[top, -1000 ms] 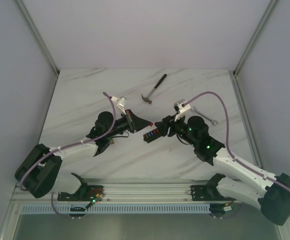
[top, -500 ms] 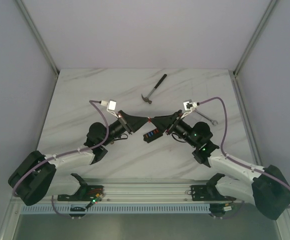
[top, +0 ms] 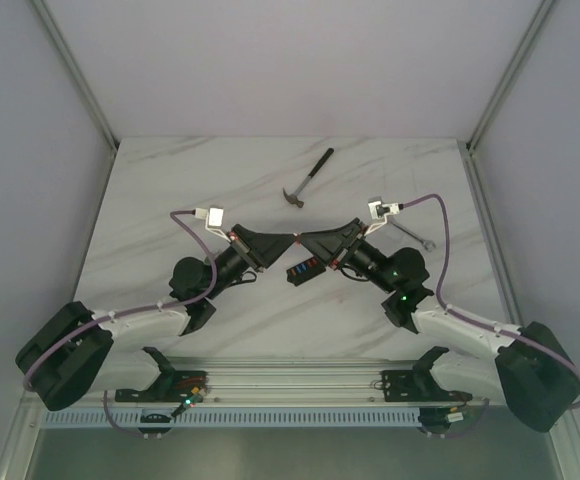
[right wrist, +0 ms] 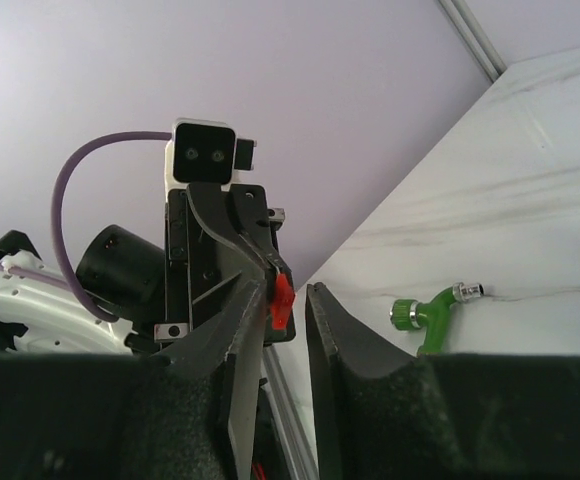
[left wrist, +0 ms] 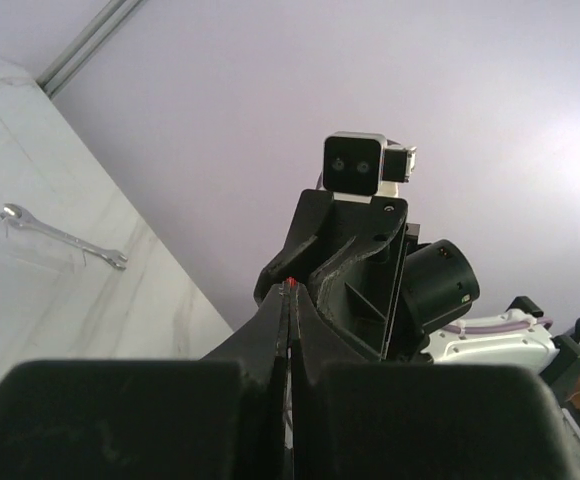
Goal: Snap on the fuse box
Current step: Pick up the fuse from the center of the board, then install the fuse at the fuse box base.
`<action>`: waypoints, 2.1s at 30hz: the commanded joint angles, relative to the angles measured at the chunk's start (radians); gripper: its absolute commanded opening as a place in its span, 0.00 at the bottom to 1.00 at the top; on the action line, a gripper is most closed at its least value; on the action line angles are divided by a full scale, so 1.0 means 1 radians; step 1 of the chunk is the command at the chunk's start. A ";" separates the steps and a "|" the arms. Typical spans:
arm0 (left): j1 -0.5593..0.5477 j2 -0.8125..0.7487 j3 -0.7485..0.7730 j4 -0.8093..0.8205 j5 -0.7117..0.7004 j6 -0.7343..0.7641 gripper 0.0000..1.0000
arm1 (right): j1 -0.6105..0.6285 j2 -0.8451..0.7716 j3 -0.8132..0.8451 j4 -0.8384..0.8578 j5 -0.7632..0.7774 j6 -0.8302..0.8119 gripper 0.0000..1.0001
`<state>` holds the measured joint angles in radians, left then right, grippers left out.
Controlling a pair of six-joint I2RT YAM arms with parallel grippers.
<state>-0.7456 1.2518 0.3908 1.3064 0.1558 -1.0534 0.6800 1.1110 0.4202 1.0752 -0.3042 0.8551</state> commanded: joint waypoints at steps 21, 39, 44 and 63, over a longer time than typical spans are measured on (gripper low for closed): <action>-0.023 0.023 -0.007 0.040 -0.057 0.039 0.23 | -0.034 -0.013 0.040 -0.055 -0.078 -0.065 0.00; -0.016 0.031 -0.023 -0.400 -0.157 0.734 0.76 | -0.088 0.130 0.479 -1.157 0.123 -0.549 0.00; -0.015 0.107 -0.030 -0.376 -0.129 0.906 0.83 | -0.088 0.216 0.559 -1.278 0.188 -0.605 0.00; 0.046 0.439 0.017 -0.198 0.169 1.044 0.74 | -0.088 0.460 0.761 -1.513 0.261 -0.708 0.00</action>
<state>-0.7139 1.6566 0.3740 1.0355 0.2371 -0.0463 0.5953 1.5341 1.1347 -0.3946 -0.0578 0.1761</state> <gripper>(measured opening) 0.756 0.039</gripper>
